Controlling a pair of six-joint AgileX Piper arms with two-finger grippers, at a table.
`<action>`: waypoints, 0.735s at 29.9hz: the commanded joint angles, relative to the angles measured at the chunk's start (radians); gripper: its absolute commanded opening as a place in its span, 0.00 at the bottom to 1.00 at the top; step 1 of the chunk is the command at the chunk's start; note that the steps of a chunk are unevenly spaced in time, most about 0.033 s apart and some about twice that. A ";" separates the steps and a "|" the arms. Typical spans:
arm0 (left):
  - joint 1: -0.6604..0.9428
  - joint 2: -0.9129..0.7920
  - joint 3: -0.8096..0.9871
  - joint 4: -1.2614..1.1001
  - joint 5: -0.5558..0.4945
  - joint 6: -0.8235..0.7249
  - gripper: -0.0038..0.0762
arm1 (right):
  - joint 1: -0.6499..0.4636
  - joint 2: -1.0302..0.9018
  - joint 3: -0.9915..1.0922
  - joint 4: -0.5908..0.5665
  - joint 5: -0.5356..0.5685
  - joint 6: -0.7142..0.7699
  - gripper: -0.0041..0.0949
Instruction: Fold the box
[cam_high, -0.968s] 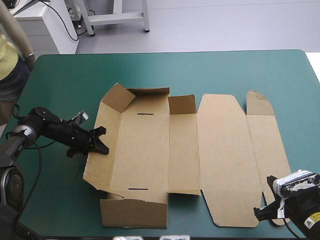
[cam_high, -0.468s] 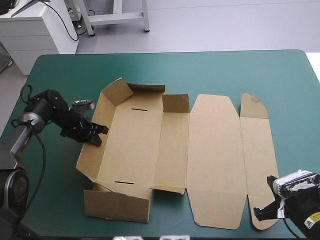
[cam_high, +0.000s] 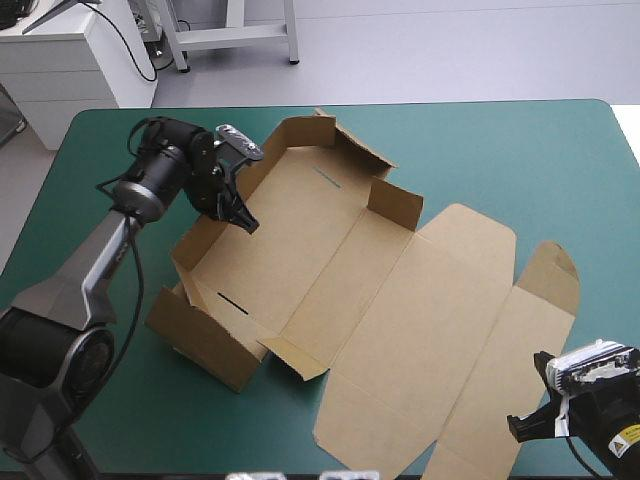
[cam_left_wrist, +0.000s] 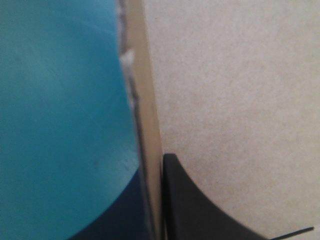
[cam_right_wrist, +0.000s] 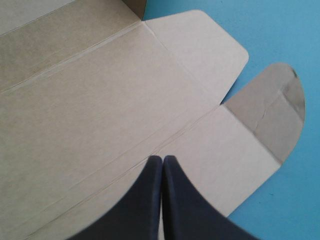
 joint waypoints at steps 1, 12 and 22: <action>-0.089 0.016 -0.104 0.179 0.049 0.074 0.04 | -0.009 0.011 -0.025 0.007 -0.063 -0.006 0.02; -0.340 0.165 -0.210 0.674 -0.182 0.102 0.04 | -0.009 0.011 -0.025 0.007 -0.063 -0.006 0.02; -0.486 0.154 -0.195 0.831 -0.274 -0.048 0.04 | -0.009 0.011 -0.025 0.007 -0.063 -0.006 0.02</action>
